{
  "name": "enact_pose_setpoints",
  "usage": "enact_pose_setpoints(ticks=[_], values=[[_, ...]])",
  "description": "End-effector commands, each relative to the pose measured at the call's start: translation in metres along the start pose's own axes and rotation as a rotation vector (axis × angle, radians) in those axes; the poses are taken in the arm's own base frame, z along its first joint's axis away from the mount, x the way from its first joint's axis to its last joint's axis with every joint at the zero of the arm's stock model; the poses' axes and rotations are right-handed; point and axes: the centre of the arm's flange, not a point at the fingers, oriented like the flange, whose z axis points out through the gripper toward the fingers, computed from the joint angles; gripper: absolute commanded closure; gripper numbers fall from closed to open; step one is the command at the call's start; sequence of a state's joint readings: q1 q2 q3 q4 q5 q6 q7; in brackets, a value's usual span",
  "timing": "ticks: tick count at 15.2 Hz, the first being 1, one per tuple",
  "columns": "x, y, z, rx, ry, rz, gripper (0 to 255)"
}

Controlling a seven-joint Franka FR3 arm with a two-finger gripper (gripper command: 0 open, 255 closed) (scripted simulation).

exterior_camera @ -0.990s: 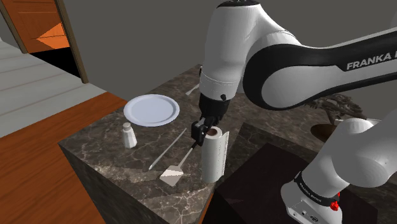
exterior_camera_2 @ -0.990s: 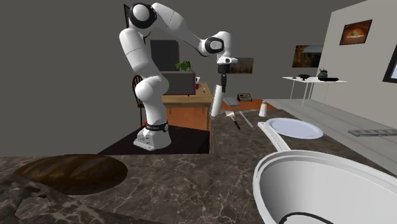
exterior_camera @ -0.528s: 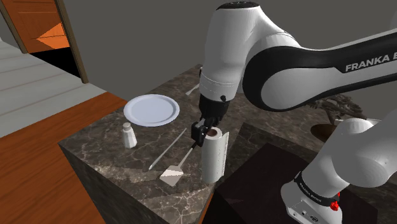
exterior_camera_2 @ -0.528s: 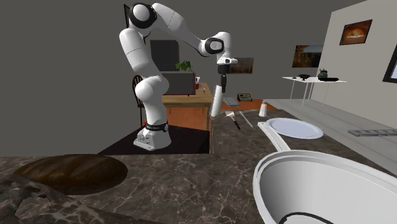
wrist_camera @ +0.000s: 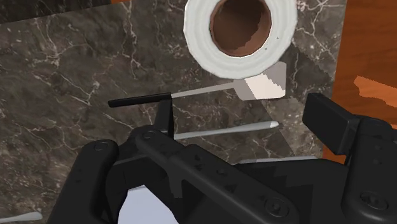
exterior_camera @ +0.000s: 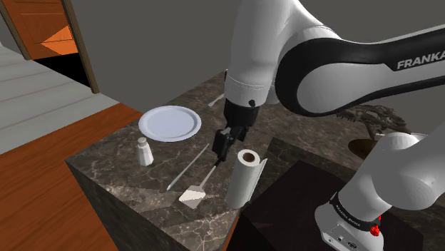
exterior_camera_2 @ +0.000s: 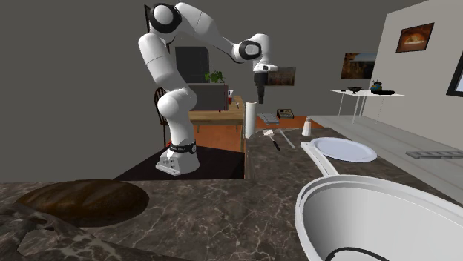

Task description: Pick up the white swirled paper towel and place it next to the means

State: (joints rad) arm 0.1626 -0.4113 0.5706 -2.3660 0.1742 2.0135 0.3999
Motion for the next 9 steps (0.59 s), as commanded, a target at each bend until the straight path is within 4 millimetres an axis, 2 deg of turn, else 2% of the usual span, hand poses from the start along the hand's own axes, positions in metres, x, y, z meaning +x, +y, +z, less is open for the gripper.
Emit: enact_pose_setpoints(ticks=[1, 2, 9], values=[[-0.001, -0.001, -0.024, 0.000, -0.001, 0.000, 0], [-0.001, -0.001, -0.035, 0.000, -0.001, 0.000, 0], [-0.001, -0.001, -0.035, 0.000, -0.001, 0.000, 0]])
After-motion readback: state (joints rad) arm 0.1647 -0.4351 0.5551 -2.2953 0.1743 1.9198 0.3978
